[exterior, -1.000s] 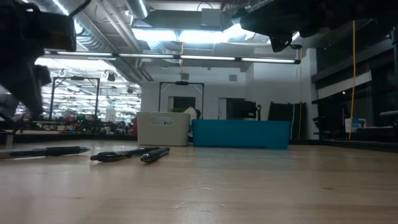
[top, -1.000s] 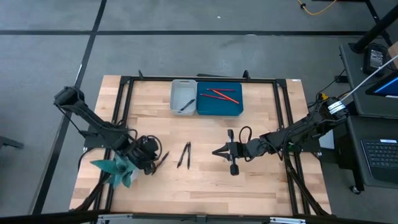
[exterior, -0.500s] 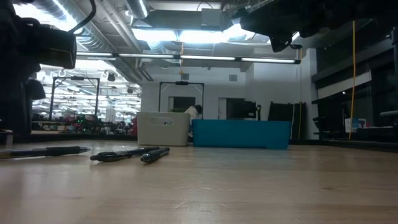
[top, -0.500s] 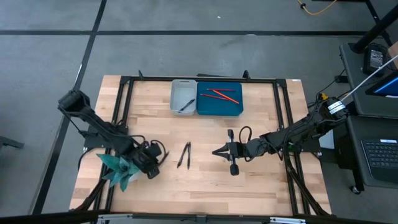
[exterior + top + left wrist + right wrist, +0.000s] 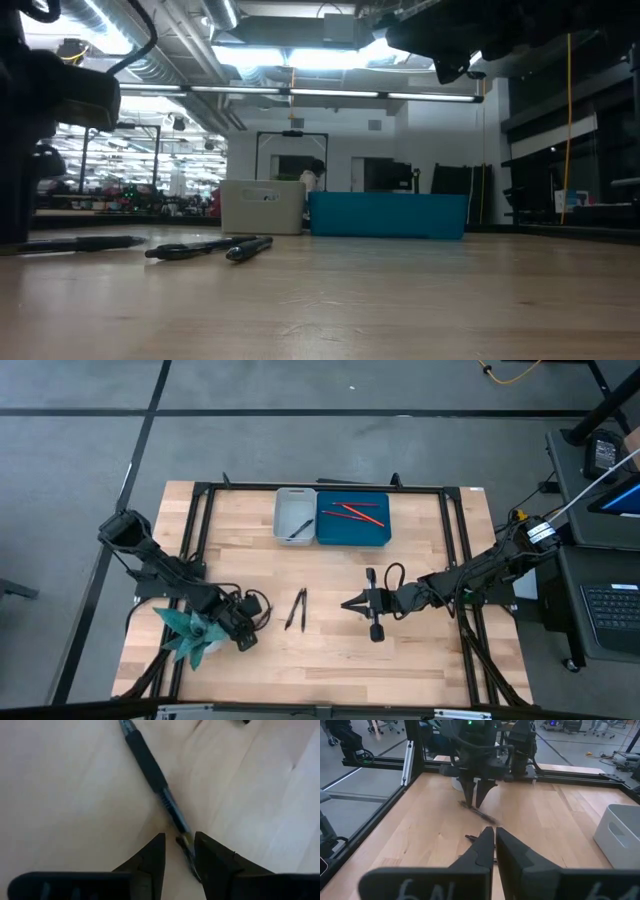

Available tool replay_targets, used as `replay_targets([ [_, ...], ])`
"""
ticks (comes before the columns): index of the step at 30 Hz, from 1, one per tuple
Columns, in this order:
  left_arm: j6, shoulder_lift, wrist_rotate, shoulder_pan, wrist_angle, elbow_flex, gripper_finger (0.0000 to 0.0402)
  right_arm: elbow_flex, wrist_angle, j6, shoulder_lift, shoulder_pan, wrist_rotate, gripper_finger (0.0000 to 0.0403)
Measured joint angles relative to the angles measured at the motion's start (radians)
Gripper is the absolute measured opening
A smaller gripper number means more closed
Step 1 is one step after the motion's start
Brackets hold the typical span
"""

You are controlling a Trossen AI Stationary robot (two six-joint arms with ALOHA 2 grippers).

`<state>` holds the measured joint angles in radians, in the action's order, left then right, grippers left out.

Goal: Sort pens & pencils
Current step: Put the black pen into the gray bin

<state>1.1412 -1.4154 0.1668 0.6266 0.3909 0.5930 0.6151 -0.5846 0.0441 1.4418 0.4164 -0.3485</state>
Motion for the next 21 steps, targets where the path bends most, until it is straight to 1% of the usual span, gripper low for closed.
replay_targets([
  [4, -0.003, -0.032, -0.003, -0.003, -0.008, 0.001, 0.0098, 0.000, 0.000, 0.000, 0.000, 0.000, 0.000, 0.0020],
  [11, -0.005, -0.043, -0.024, -0.019, -0.022, 0.000, 0.0098, 0.000, 0.000, 0.000, 0.000, 0.000, 0.000, 0.0020],
  [14, -0.049, -0.043, -0.033, -0.018, -0.023, 0.000, 0.0098, 0.000, 0.000, 0.001, 0.000, 0.000, 0.000, 0.0020],
  [21, -0.086, -0.045, -0.054, -0.018, -0.013, -0.001, 0.0090, 0.000, 0.000, 0.001, 0.000, 0.000, 0.000, 0.0020],
])
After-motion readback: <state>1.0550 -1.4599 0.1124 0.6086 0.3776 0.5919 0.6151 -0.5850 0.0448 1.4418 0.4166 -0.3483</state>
